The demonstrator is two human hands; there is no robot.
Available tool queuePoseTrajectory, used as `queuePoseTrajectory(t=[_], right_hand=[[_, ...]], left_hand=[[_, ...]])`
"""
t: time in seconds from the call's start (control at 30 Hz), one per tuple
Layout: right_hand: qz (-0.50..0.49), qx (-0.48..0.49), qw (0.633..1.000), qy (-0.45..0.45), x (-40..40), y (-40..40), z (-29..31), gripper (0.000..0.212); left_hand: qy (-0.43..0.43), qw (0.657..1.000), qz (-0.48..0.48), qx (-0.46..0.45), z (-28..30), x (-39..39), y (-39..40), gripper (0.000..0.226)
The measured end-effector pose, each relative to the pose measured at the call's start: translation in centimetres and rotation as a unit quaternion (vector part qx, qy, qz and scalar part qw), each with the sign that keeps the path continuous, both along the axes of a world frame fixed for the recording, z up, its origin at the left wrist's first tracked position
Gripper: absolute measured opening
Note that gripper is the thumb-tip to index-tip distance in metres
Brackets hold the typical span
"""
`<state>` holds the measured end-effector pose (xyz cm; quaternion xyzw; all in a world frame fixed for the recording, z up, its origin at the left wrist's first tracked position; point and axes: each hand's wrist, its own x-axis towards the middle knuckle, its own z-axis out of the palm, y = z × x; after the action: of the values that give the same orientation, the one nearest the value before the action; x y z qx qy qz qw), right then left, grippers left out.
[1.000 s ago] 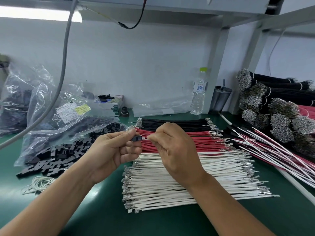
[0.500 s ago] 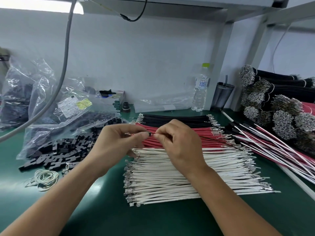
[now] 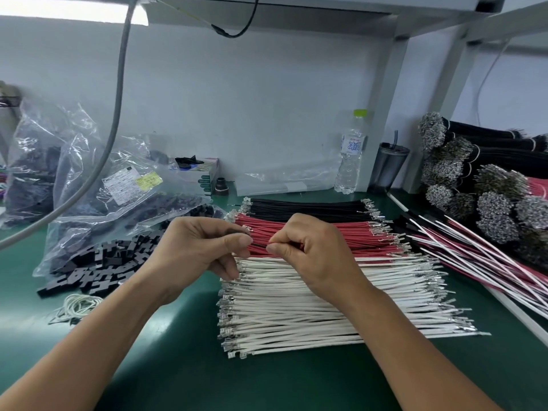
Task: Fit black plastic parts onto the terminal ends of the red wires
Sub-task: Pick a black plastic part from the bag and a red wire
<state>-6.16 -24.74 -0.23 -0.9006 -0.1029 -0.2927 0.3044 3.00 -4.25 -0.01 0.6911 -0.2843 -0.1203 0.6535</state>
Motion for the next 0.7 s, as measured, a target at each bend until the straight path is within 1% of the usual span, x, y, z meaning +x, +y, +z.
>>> queuePoseTrajectory(t=[0.17,0.27,0.47,0.53,0.6,0.63,0.67,0.7], right_hand=[[0.008,0.015,1.000,-0.009,-0.1,-0.1,-0.1,0.007],[0.012,0.015,1.000,-0.009,0.0,0.4,-0.3,0.008],[0.006,0.013,1.000,0.005,-0.3,0.5,-0.4,0.007],[-0.049,-0.029,0.998,-0.018,-0.5,0.2,0.3,0.008],[-0.110,-0.109,0.985,-0.080,-1.3,0.1,1.2,0.007],[-0.116,-0.134,0.980,-0.095,-1.8,0.2,1.5,0.010],[-0.102,-0.147,0.981,-0.077,-2.5,0.5,1.5,0.014],[-0.078,-0.154,0.985,-0.027,-3.1,1.1,1.3,0.018]], left_hand=[[0.045,0.999,-0.025,0.005,-0.1,0.1,-0.1,0.036],[0.035,0.999,-0.024,0.011,-0.1,0.0,-0.1,0.036],[0.008,0.999,-0.040,0.013,-0.2,-0.5,-0.4,0.023],[-0.001,1.000,-0.022,-0.001,-0.2,-0.5,-0.7,0.022],[-0.013,1.000,0.003,-0.011,-0.2,-0.4,-0.8,0.019],[-0.015,1.000,0.014,-0.014,-0.3,-0.2,-0.8,0.017],[-0.016,1.000,0.021,-0.013,-0.3,-0.1,-0.6,0.016],[-0.017,0.999,0.026,-0.010,-0.4,0.1,-0.5,0.015]])
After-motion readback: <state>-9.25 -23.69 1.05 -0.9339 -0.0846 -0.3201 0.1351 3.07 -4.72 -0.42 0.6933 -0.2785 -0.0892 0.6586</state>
